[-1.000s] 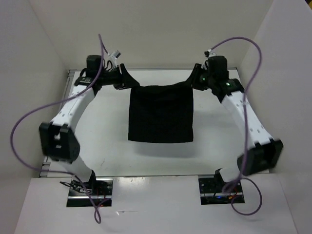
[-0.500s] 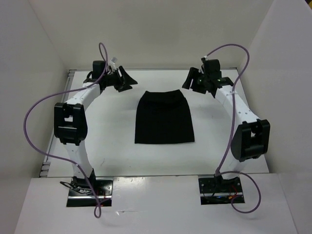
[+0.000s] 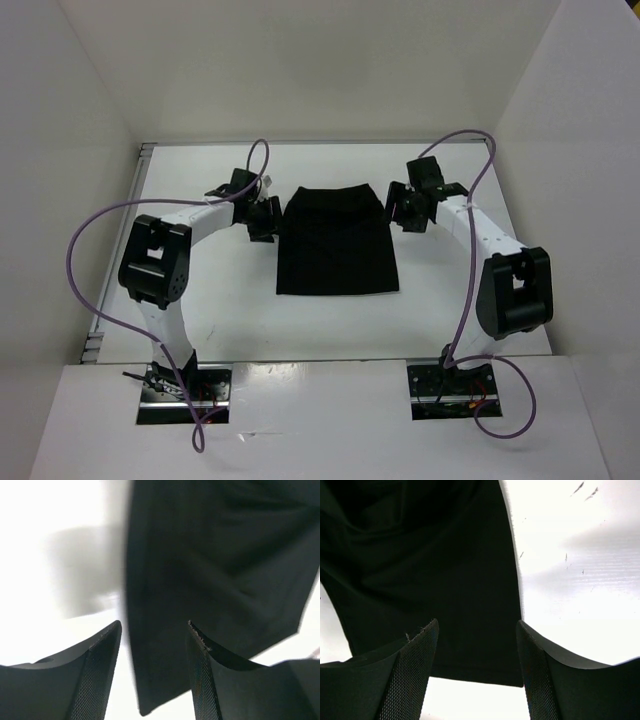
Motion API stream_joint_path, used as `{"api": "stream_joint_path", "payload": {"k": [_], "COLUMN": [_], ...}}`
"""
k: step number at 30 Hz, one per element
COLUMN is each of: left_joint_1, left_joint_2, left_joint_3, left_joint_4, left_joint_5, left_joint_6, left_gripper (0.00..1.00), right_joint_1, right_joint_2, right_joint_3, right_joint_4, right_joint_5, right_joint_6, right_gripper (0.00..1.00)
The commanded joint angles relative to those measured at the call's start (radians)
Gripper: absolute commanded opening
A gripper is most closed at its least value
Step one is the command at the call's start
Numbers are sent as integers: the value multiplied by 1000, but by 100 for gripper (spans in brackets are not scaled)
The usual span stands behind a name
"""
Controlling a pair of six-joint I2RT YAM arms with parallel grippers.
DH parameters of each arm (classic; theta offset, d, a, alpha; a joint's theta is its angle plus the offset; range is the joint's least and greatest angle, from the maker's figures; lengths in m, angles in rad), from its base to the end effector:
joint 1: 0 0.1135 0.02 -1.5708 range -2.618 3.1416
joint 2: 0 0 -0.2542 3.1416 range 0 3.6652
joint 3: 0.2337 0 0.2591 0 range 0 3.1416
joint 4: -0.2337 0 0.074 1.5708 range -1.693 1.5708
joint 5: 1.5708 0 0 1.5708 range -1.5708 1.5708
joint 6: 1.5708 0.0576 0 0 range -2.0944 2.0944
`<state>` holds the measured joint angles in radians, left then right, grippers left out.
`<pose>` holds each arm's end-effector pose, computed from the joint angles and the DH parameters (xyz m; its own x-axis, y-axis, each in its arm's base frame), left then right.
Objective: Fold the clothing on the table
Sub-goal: Flatten the skirt out
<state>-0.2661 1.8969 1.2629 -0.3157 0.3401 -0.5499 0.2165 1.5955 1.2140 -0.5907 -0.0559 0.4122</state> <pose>0.3951 -0.1276 0.1490 -0.8964 -0.2663 -0.3544 -0.0390 0.8437 -0.5354 0.3476 0.0798 0.2208 -0.8375 0.2254 -0.4978 0.0986 0.9584 0.2680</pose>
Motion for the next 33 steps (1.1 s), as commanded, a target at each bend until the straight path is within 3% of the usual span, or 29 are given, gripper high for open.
{"api": "stream_joint_path", "payload": {"k": [1, 6, 10, 12, 13, 14, 18, 20, 27, 33], "left_joint_1": [-33, -82, -102, -113, -113, -113, -122, -122, -122, -122], "left_joint_2": [-25, -25, -16, -16, -16, -16, 4, 4, -56, -58], "left_joint_3": [-10, -42, -80, -106, -106, -106, -97, -97, -88, -97], "left_joint_4": [-25, -65, -56, -45, -45, -45, -66, -79, -118, -118], "left_joint_5": [-125, -173, -95, -63, -41, -41, -41, -41, -50, -29], "left_joint_6": [38, 38, 19, 19, 19, 28, 38, 38, 38, 38], "left_gripper": [61, 61, 61, 57, 53, 39, 6, 0, 0, 0], "right_joint_1": [7, 7, 7, 7, 7, 7, 7, 7, 7, 7], "right_joint_2": [1, 55, 64, 64, 73, 73, 83, 92, 162, 242], "right_joint_3": [-27, -56, -56, -56, -56, -56, -67, -76, -85, -120], "right_joint_4": [-1, -1, -1, -11, -11, -11, -11, -11, 0, 22], "right_joint_5": [24, 33, 44, 53, 53, 53, 76, 89, 49, -34], "right_joint_6": [17, 26, 27, 27, 27, 27, 36, 46, 37, 28], "right_gripper": [69, 66, 65, 64, 64, 64, 60, 60, 60, 42]}}
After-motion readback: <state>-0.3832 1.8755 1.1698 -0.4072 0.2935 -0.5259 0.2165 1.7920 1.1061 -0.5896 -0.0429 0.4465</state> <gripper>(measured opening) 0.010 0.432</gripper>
